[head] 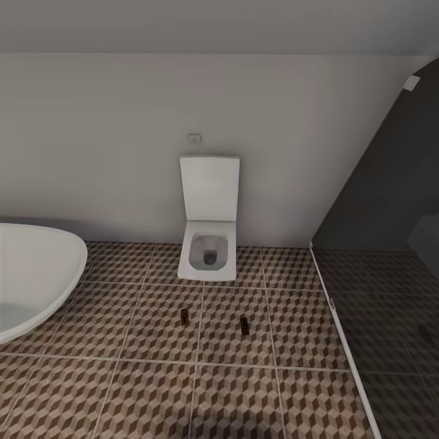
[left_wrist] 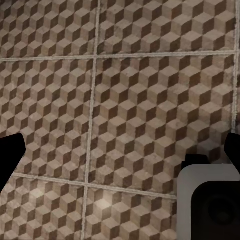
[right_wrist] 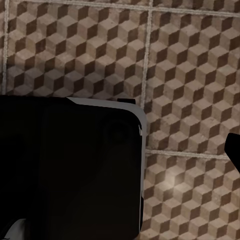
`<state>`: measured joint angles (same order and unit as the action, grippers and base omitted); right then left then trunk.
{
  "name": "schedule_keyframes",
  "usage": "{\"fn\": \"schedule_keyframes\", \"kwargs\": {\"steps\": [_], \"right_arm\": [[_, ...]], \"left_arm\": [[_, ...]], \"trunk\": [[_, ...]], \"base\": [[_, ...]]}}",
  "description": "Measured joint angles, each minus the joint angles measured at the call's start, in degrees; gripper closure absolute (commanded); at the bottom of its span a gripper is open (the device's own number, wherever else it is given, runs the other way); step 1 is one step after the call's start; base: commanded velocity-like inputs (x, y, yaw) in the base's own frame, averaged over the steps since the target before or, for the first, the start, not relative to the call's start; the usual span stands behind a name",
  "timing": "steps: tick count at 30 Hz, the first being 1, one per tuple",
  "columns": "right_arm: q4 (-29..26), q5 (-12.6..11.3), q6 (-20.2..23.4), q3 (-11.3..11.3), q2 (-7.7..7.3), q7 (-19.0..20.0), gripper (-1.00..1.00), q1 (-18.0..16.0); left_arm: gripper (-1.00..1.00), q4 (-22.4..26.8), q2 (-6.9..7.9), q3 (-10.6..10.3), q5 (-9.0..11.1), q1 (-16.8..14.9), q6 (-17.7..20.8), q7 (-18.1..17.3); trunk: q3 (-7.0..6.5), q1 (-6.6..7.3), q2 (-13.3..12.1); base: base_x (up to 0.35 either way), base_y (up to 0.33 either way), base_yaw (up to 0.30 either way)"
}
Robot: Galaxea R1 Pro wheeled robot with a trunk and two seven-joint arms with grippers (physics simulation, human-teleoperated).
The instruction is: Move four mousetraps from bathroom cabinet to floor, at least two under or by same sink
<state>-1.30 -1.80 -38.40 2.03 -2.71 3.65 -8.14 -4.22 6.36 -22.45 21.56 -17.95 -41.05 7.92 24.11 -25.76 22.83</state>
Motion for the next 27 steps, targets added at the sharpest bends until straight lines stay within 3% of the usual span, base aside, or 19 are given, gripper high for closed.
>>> {"fn": "schedule_keyframes", "kwargs": {"steps": [27], "right_arm": [[0.02, 0.00, 0.00, 0.00, 0.00, 0.00, -1.00, 0.00]], "left_arm": [[-1.00, 0.00, -0.01, 0.00, 0.00, 0.00, 0.00, 0.00]], "trunk": [[0.00, 0.00, 0.00]], "base": [[0.000, 0.000, 0.000]]}}
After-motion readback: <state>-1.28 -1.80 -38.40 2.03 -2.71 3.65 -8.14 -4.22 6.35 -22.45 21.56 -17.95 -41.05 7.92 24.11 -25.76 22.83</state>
